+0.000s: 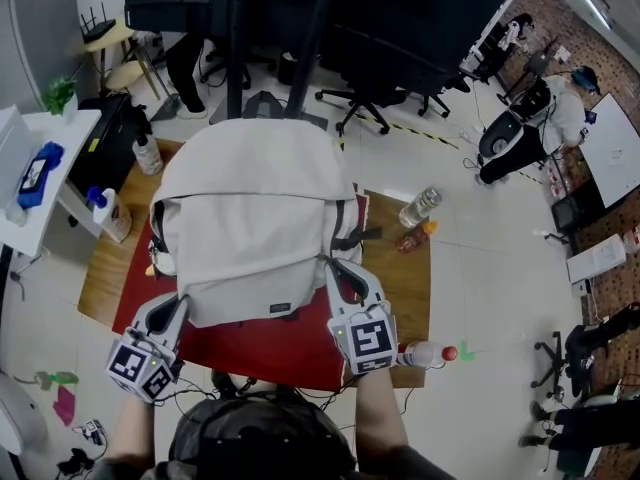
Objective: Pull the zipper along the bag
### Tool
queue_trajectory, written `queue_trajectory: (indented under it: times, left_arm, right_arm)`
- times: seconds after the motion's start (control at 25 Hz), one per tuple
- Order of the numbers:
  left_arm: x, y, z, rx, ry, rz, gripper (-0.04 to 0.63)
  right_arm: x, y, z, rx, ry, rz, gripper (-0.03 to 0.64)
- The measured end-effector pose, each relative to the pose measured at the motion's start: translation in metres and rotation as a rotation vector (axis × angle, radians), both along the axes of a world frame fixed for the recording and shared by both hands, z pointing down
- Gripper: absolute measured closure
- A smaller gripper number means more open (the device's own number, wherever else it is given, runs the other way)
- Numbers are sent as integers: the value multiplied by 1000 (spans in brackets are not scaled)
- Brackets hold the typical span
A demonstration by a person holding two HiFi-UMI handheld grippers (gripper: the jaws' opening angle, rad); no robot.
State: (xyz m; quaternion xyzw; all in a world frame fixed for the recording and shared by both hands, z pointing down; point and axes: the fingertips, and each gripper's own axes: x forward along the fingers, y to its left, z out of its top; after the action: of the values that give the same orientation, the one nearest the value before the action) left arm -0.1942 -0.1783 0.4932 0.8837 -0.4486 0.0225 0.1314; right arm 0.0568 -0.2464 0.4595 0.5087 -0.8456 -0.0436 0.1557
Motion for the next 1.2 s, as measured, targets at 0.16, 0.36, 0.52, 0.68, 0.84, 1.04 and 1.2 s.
queue_trajectory:
  times: [0.16, 0.36, 0.52, 0.68, 0.84, 1.04, 1.2]
  left_arm:
    - [0, 0, 1, -24, -3, -73, 515]
    - [12, 7, 2, -35, -52, -72, 345]
    - [13, 11, -15, -6, -53, -108, 293]
    - [13, 16, -65, 131, 23, -154, 342]
    - [28, 23, -115, 278, 49, -161, 423]
    - [50, 29, -144, 326, 120, -149, 537]
    - [73, 32, -149, 325, 171, -115, 563]
  right_arm:
    - [-4, 7, 14, -88, -185, -22, 558]
    - [-8, 18, 20, -150, -266, -67, 425]
    - [-4, 23, 4, -116, -291, -75, 407]
    - [-10, 34, -32, -31, -410, -114, 407]
    - [-19, 46, -68, 44, -462, -173, 417]
    - [-28, 59, -99, 126, -471, -216, 510]
    - [-30, 64, -102, 126, -498, -236, 596]
